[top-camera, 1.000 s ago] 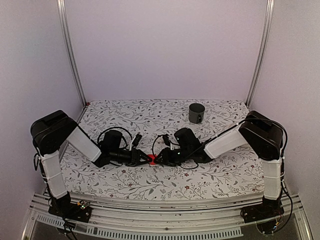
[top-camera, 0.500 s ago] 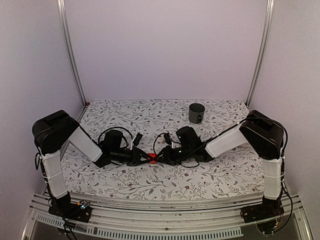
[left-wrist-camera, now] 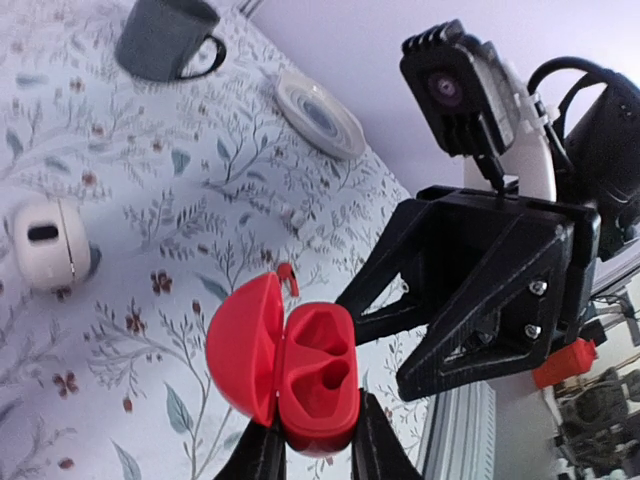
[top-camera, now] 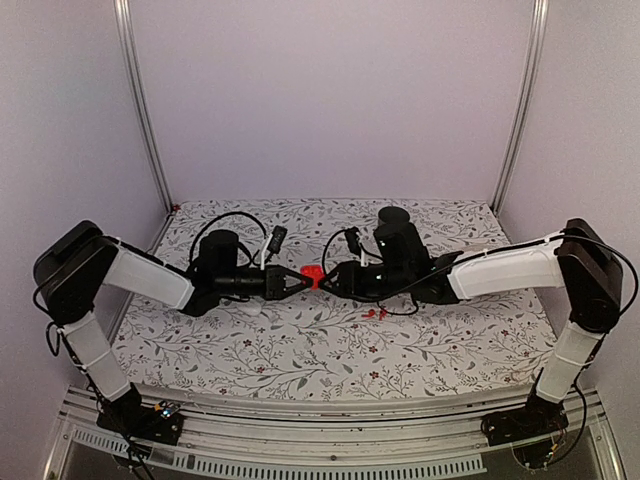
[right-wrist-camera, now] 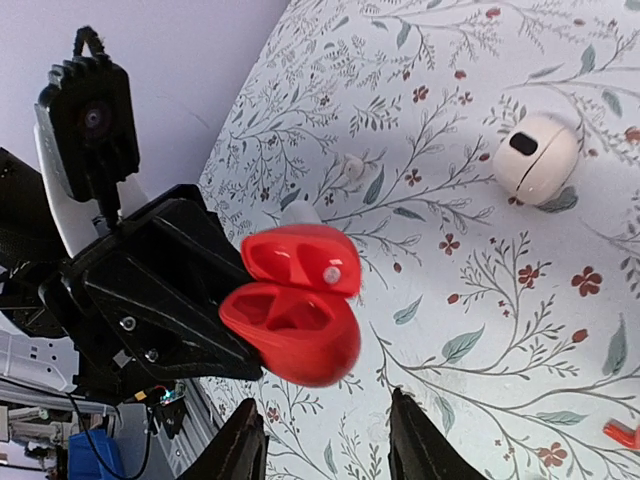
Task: Insert the wireless bluetooth earbuds into the charging case
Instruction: Pick up the charging case from the center of the board, then pick up the left earbud from the center of the board.
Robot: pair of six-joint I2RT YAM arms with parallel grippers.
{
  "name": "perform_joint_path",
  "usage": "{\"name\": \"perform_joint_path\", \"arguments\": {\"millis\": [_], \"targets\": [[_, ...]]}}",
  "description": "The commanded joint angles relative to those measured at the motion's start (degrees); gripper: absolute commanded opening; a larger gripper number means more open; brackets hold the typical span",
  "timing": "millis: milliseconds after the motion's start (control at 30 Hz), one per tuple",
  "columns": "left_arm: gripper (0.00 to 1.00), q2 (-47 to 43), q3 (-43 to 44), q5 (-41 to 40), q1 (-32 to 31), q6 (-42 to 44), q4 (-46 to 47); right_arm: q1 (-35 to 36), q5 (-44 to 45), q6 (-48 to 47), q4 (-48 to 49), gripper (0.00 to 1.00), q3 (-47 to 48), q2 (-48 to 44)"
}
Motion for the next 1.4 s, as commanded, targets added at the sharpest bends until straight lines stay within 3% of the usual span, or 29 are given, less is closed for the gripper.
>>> {"name": "perform_joint_path", "arguments": {"millis": [0,200,400,667,833,1100,1367], "targets": [[0.00,-5.93,4.00,-7.25,-1.39,12.33,-7.54,-0.48,7.69,-5.51,-8.93,0.45,0.06,-6.82],[0.00,-9.20,7.25,-12.98,-2.81,20.92,-13.22,-1.29,15.31,-8.01,-17.56,0.54,-0.73,-12.95],[0.00,-12.46,6.34,-17.40,-5.11,27.28,-13.10,-1.29,23.71,-9.06,-26.84,0.59,-1.09,-15.07],[0.00,-15.12,6.06,-19.42,-6.66,33.40,-16.77,-1.43,24.59,-9.11,-30.39,0.59,-4.70,-14.65],[0.00,-17.75,5.05,-20.63,-8.26,36.42,-19.30,-3.82,21.37,-8.90,-30.36,0.51,-5.77,-11.27],[0.00,-19.86,4.51,-20.14,-8.26,34.04,-20.69,-5.98,20.53,-6.40,-34.50,0.32,-0.52,-3.51],[0.00,-20.80,2.61,-20.06,-8.41,32.29,-19.13,-5.95,19.93,-2.92,-35.52,0.28,3.42,0.68]]}}
